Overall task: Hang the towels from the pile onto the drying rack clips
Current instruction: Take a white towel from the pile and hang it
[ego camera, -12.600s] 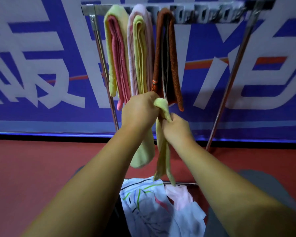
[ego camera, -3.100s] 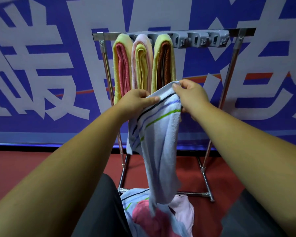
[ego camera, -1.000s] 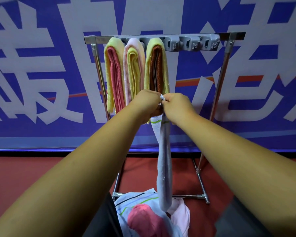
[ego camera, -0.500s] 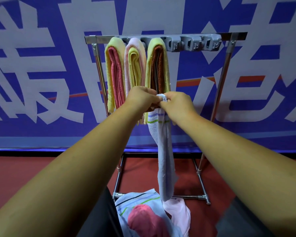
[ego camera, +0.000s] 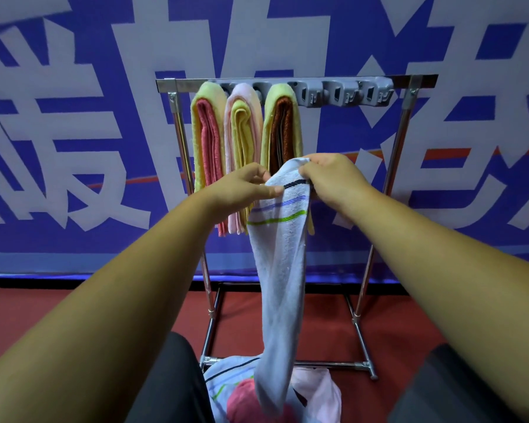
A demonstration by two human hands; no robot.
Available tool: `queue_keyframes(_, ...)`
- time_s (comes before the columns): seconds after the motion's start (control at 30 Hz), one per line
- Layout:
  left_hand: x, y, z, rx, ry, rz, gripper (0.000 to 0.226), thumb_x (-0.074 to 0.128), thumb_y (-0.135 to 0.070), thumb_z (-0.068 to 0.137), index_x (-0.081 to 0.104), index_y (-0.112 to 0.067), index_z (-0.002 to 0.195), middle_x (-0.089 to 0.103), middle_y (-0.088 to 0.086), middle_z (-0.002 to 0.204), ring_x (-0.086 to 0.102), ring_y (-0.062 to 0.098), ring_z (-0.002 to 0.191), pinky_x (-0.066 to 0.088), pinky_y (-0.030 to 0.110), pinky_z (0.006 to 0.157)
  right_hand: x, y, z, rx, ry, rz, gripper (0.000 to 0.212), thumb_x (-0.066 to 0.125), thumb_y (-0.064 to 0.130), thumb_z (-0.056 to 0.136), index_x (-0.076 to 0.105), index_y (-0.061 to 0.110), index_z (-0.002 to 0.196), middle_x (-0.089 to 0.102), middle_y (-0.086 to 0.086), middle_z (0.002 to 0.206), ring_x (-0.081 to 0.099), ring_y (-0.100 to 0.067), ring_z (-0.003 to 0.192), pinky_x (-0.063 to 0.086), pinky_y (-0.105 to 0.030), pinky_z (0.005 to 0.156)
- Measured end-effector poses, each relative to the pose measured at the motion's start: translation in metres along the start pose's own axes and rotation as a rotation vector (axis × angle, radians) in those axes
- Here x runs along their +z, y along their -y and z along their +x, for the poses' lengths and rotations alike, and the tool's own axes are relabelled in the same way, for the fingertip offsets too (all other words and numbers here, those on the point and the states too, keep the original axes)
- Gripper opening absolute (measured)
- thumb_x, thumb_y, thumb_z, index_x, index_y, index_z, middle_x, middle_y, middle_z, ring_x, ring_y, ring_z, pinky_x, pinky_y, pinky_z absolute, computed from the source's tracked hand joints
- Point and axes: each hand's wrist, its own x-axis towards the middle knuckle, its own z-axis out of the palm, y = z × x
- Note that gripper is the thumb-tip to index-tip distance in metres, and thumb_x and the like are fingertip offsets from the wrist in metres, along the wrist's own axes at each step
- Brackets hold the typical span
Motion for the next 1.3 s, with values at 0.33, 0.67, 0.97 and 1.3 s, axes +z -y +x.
queue_keyframes(0.33,-0.006,-0.017,0.000,-0.162,0.090,-0.303,0.081,0.086,-0.016,0.081,0.047,-0.016,0.151,0.060,0.026,0.144,0.067,0.038,0.124,0.055,0.049,0.104,-0.028,0.016,0.013,-0.025,0.089,0.290,0.029,0.055,0.006,0.098,0.080,0.016,0.108,0.077,-0.007,0.089,0.072,-0.023,0.082,0.063,-0.037,0.073)
queue_keyframes(0.67,-0.012,-0.035,0.001,-0.108,0.064,-0.539,0.039,0.079,-0.007,0.086,0.072,0.001,0.124,0.076,0.016,0.122,0.074,0.028,0.115,0.059,0.042,0.103,-0.057,0.024,0.022,-0.050,0.011,0.346,0.033,0.052,0.014,0.093,0.082,0.026,0.098,0.072,-0.005,0.089,0.061,-0.028,0.088,0.050,-0.043,0.082)
queue_keyframes(0.97,-0.022,-0.068,0.003,0.060,-0.178,-0.444,0.026,0.074,-0.020,0.098,0.077,-0.015,0.124,0.076,0.012,0.124,0.071,0.033,0.120,0.060,0.052,0.099,-0.080,0.032,0.028,-0.030,-0.030,0.345,0.030,0.054,0.009,0.101,0.080,0.020,0.113,0.079,-0.003,0.094,0.074,-0.020,0.085,0.064,-0.038,0.075)
queue_keyframes(1.3,-0.030,-0.098,0.021,0.086,-0.467,0.013,0.025,0.081,-0.041,0.092,0.080,-0.022,0.109,0.078,0.007,0.099,0.077,0.030,0.092,0.068,0.047,0.070,-0.081,0.043,0.027,0.063,-0.092,0.331,0.020,0.059,0.004,0.102,0.076,0.012,0.108,0.079,-0.004,0.087,0.078,-0.024,0.082,0.067,-0.039,0.066)
